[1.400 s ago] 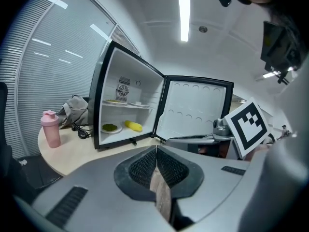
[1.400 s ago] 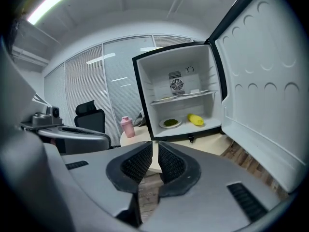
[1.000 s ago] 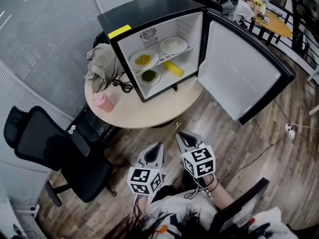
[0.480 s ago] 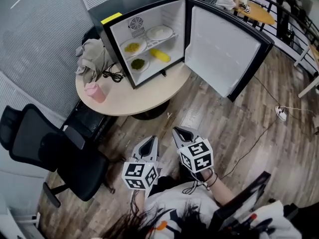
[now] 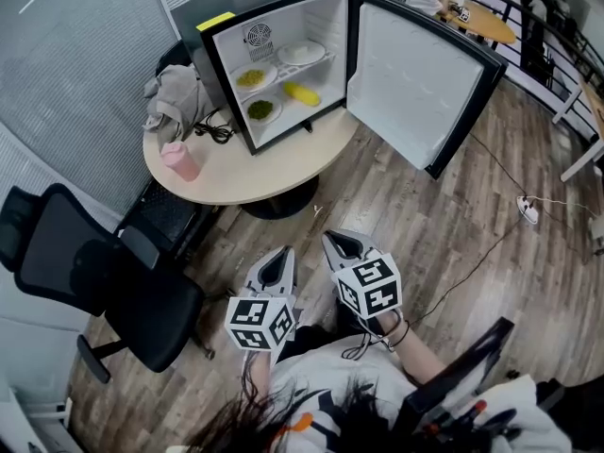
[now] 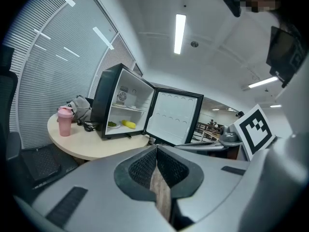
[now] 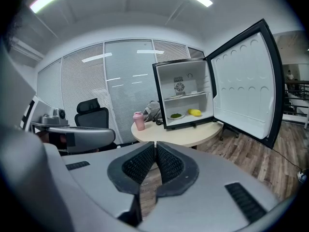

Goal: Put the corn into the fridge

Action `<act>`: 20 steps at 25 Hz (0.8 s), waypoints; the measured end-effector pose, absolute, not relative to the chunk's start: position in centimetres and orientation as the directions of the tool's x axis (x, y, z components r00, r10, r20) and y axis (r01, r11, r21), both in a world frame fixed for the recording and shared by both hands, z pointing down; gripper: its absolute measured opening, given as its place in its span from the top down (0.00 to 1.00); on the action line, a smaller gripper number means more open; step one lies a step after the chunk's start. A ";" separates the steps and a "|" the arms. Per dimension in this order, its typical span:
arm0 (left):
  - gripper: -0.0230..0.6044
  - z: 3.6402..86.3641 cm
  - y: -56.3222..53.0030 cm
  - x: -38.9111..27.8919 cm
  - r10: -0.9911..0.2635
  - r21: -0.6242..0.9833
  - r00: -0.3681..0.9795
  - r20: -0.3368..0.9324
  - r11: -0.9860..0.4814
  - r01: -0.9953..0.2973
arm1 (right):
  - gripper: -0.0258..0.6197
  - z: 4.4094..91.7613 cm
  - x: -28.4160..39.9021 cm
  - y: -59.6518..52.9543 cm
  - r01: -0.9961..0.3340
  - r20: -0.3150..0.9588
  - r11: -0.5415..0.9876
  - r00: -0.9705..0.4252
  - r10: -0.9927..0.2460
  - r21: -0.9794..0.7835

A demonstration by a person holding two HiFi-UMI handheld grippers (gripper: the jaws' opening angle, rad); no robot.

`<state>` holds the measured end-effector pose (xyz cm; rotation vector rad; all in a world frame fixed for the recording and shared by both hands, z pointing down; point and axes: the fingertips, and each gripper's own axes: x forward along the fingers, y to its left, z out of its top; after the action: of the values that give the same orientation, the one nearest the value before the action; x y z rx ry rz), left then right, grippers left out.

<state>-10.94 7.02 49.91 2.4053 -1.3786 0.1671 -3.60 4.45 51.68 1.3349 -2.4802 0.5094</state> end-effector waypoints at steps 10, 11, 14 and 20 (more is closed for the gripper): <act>0.95 49.4 7.5 -11.9 -0.815 0.221 0.510 0.275 -0.462 -0.859 | 0.92 51.2 -4.4 4.7 -0.840 0.384 0.515 -0.538 -0.751 -0.171; 0.95 49.3 7.6 -12.0 -0.817 0.218 0.508 0.274 -0.461 -0.860 | 0.92 51.1 -4.5 4.7 -0.840 0.384 0.516 -0.539 -0.750 -0.169; 0.95 49.1 7.6 -12.4 -0.821 0.214 0.502 0.270 -0.457 -0.863 | 0.93 51.1 -4.8 4.7 -0.838 0.385 0.520 -0.540 -0.748 -0.165; 0.95 49.1 7.7 -12.6 -0.828 0.211 0.495 0.263 -0.452 -0.867 | 0.93 51.2 -4.8 4.7 -0.837 0.384 0.523 -0.542 -0.748 -0.163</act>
<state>-12.64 7.70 49.08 2.4280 -1.4250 0.1747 -4.80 4.71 51.17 1.3316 -2.4990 0.4815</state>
